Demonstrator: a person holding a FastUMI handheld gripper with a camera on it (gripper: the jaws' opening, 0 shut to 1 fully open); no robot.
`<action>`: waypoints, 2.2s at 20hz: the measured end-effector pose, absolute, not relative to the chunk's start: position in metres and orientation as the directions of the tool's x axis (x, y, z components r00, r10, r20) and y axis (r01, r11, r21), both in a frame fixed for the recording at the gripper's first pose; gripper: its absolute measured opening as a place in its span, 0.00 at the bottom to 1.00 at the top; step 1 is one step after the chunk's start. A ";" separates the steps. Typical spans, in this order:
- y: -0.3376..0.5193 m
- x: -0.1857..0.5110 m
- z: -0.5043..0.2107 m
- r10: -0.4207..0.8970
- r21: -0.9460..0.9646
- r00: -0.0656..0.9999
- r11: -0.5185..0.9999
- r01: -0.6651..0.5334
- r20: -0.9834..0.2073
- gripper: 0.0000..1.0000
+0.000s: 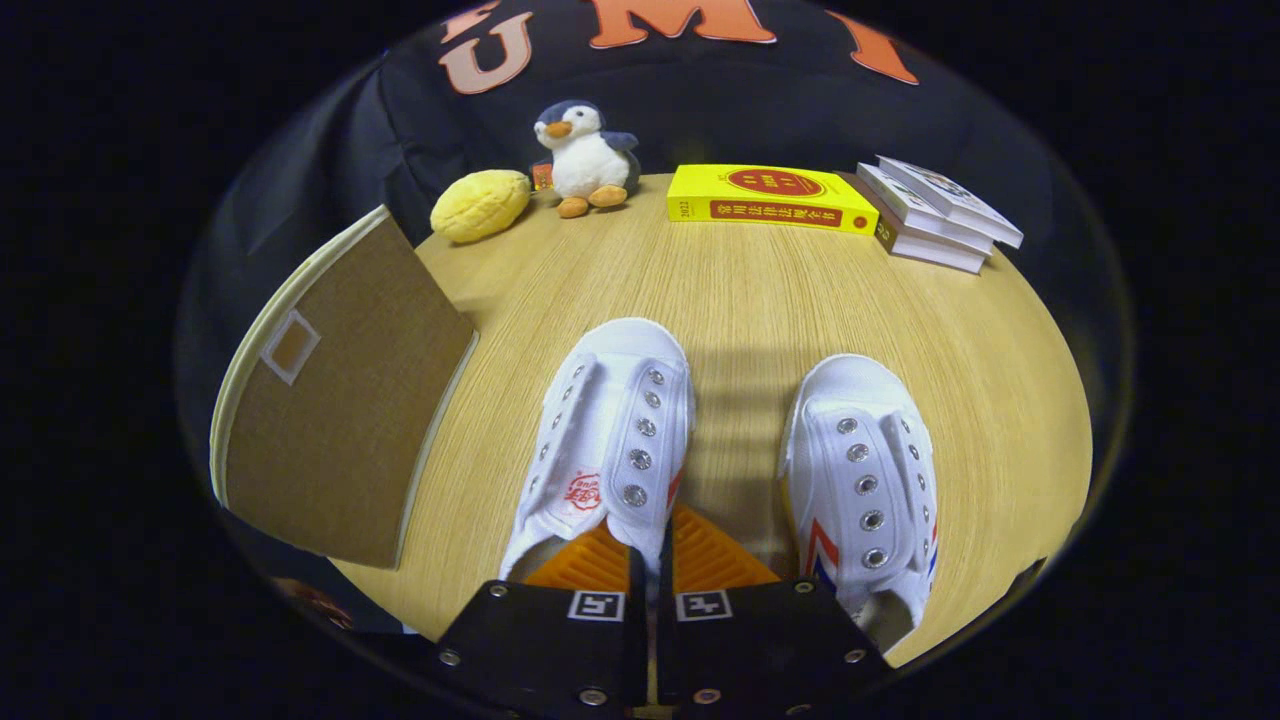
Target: Open the storage box then place both shoes into the box .Put the left shoe in first, then the right shoe, with the right side of both shoes facing outward in a uniform manner.
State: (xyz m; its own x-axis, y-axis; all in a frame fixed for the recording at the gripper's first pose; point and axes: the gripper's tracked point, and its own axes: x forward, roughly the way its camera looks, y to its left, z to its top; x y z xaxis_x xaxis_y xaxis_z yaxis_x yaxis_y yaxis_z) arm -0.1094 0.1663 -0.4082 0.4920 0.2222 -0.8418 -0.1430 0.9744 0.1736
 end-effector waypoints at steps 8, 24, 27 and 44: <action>0.186 -0.092 -0.365 0.295 0.322 0.510 0.946 -0.036 -0.808 0.01; 0.244 -0.051 -0.226 0.335 0.385 0.682 0.919 -0.085 -0.650 0.01; 0.269 -0.048 -0.195 0.364 0.410 0.702 0.905 -0.112 -0.612 0.01; 0.440 -0.082 -0.221 0.420 0.402 0.540 0.902 -0.159 -0.729 0.01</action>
